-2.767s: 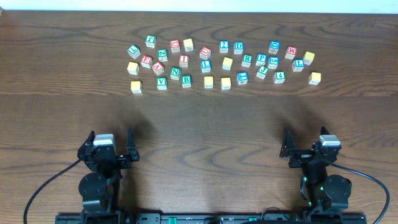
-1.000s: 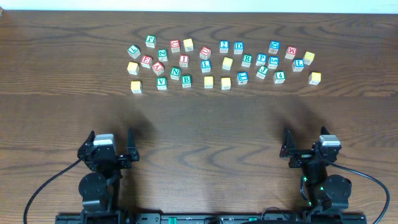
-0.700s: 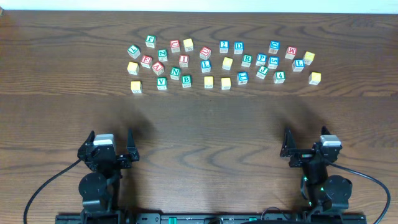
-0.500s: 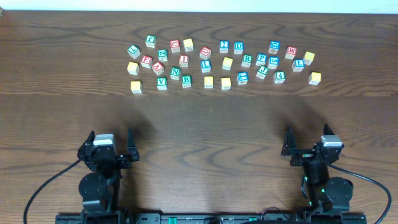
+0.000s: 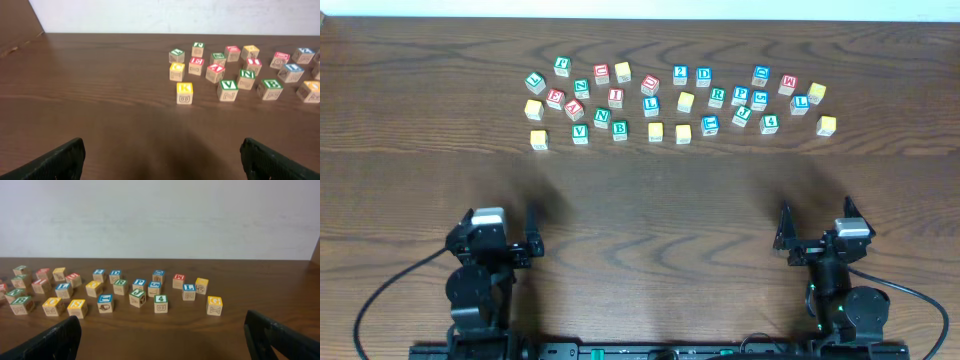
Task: Spell out NEURIPS
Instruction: 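Raise both arms forward toward the block cluster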
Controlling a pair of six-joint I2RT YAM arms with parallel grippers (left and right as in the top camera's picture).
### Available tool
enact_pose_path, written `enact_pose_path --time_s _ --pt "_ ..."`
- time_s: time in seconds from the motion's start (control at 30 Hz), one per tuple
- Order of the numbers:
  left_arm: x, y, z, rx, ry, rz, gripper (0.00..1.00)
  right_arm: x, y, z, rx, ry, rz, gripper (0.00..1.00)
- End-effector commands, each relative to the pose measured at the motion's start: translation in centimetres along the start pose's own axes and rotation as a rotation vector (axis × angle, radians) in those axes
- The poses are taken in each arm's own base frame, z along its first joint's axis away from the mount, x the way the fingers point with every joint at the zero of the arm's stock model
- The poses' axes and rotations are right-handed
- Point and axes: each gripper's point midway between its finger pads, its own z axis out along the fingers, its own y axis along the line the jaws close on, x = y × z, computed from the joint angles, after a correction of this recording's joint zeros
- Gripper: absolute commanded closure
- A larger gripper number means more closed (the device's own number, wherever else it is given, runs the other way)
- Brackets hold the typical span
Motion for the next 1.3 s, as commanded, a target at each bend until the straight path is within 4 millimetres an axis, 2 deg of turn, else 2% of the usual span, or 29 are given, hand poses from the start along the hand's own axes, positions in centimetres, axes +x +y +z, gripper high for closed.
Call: enact_pose_path --time_s 0.0,0.23,0.43,0.77,0.97,1.17,1.27 --pt "-3.6 0.3 -0.4 -0.012 -0.041 0.013 0.03 -2.4 -0.1 -0.3 0.005 -0.044 -0.022 0.01" --pt "-7.5 0.3 0.7 -0.009 0.007 0.013 0.03 -6.1 0.7 0.1 -0.039 -0.03 -0.021 0.01" --pt "-10.6 -0.3 1.9 0.029 0.075 0.013 0.03 -8.4 1.5 2.5 -0.096 0.088 -0.007 0.01" --pt "-14.0 -0.5 3.2 0.044 0.239 0.01 0.03 -9.0 2.0 7.0 -0.145 0.405 0.044 0.01" --pt "-15.7 -0.6 4.9 0.055 0.388 0.007 0.02 -9.0 1.9 9.5 -0.146 0.606 0.075 0.01" --pt "-15.5 -0.9 7.2 0.073 0.557 0.005 0.02 -8.3 1.8 11.6 -0.171 0.763 0.043 0.01" --pt "-14.7 -1.7 8.7 0.121 0.636 -0.006 0.02 -7.4 1.7 12.6 -0.181 0.845 0.034 0.01"
